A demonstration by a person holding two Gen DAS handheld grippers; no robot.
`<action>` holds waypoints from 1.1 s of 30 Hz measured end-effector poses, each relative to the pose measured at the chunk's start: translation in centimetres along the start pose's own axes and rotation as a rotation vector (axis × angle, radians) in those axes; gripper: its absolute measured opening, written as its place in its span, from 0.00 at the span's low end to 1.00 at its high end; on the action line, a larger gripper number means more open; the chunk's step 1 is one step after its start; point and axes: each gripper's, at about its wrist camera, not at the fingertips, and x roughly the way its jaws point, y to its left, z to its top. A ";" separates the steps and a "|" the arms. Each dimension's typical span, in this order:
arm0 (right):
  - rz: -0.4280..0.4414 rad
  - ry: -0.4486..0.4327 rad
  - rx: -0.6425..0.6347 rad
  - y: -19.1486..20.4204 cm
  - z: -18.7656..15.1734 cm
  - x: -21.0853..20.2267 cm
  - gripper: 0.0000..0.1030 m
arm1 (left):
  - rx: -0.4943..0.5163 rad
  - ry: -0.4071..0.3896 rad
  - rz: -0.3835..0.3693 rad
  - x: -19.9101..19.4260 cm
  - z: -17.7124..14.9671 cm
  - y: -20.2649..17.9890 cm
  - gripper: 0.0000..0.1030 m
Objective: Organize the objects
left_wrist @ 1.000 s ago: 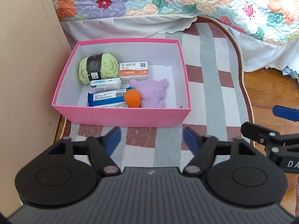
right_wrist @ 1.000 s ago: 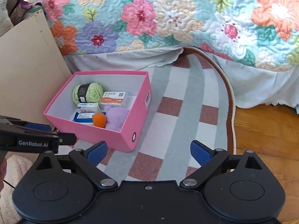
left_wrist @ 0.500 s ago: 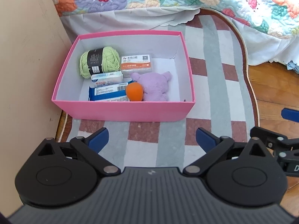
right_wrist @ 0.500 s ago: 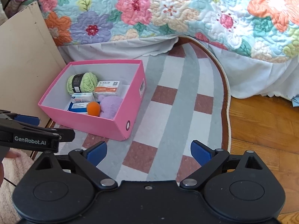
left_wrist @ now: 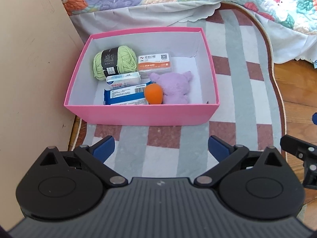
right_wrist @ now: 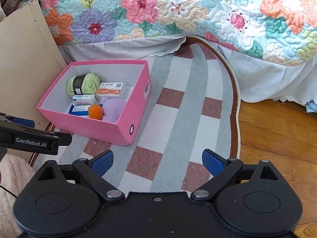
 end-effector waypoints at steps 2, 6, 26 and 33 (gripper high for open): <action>0.009 0.014 -0.006 0.0 0.0 0.1 0.95 | -0.002 0.007 0.003 0.0 0.0 0.0 0.99; 0.020 0.033 -0.011 0.0 0.0 0.2 0.95 | 0.003 0.018 0.010 0.2 0.0 0.0 0.99; -0.035 0.063 0.011 -1.3 0.2 0.6 0.95 | 0.000 0.013 -0.016 -0.1 -0.1 -0.1 0.99; -0.029 0.069 0.015 -1.2 0.3 0.7 0.95 | -0.011 0.004 -0.015 0.2 -0.1 -0.1 0.99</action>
